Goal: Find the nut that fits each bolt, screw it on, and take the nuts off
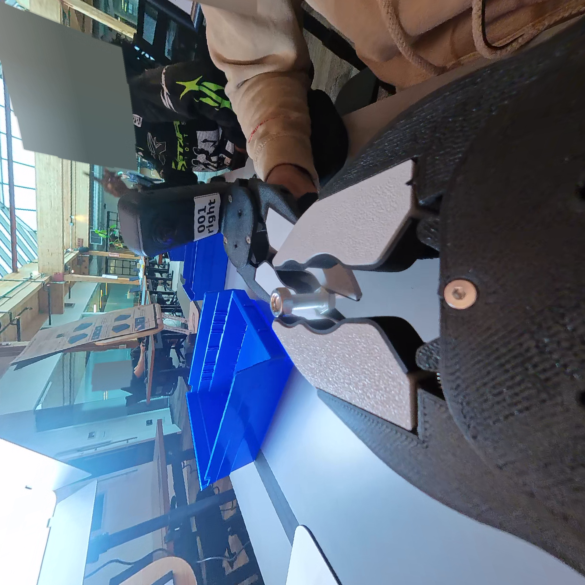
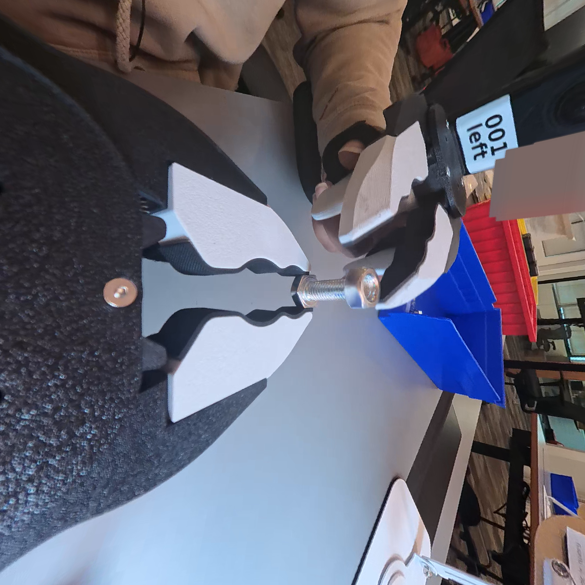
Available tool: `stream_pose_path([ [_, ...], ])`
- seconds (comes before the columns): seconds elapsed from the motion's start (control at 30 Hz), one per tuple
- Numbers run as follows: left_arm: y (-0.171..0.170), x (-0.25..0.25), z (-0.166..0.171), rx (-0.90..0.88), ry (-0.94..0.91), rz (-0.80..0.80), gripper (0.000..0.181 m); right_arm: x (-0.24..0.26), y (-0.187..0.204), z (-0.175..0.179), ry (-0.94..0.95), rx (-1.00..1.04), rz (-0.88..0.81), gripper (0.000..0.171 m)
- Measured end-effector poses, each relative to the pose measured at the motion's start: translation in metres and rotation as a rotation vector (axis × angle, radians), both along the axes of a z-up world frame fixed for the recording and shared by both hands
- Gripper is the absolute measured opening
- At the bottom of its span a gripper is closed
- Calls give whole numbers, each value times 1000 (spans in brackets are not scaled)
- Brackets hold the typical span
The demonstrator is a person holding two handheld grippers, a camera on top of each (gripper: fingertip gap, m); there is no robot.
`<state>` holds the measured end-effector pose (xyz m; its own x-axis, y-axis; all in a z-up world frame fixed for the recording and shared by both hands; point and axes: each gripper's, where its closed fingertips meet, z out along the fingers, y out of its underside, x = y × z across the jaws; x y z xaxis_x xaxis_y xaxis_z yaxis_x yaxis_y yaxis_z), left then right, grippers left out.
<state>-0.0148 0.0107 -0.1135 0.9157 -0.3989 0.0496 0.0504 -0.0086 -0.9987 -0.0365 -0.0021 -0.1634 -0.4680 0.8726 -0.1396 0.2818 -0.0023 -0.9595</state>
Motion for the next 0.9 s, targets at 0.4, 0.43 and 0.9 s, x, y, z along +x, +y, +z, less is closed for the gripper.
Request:
stream_pose_path([
  [0.4, 1, -4, 0, 3, -1, 15, 25, 0, -1, 0, 3, 6, 3, 18],
  [0.43, 0, -2, 0, 1, 2, 9, 25, 0, -1, -1, 3, 10, 4, 18],
  [0.9, 1, -4, 0, 8, -19, 12, 29, 1, 3, 3, 24, 20, -8, 18],
])
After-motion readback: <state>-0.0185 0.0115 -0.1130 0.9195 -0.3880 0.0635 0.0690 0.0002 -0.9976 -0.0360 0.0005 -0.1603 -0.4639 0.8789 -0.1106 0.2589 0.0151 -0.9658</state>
